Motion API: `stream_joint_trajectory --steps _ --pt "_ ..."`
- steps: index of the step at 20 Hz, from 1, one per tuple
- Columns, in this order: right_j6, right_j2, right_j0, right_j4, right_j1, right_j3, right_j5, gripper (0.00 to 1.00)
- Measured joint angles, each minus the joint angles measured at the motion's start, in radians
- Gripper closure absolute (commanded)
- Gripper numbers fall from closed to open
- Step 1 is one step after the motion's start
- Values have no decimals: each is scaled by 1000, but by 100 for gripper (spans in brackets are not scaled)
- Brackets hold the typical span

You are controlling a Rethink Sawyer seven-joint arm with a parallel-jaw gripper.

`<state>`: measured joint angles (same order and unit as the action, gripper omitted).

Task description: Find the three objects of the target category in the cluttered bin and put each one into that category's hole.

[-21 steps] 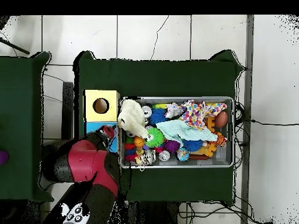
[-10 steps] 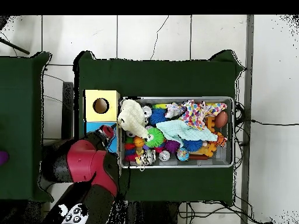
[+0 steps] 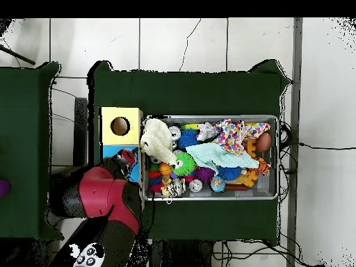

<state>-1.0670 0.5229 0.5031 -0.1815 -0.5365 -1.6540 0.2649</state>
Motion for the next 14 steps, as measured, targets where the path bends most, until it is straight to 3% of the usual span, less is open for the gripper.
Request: stream_joint_trajectory --steps 7,14 --pt "0 6 2 0 -5 5 15 0" --pt "0 21 2 0 -33 20 100 0"
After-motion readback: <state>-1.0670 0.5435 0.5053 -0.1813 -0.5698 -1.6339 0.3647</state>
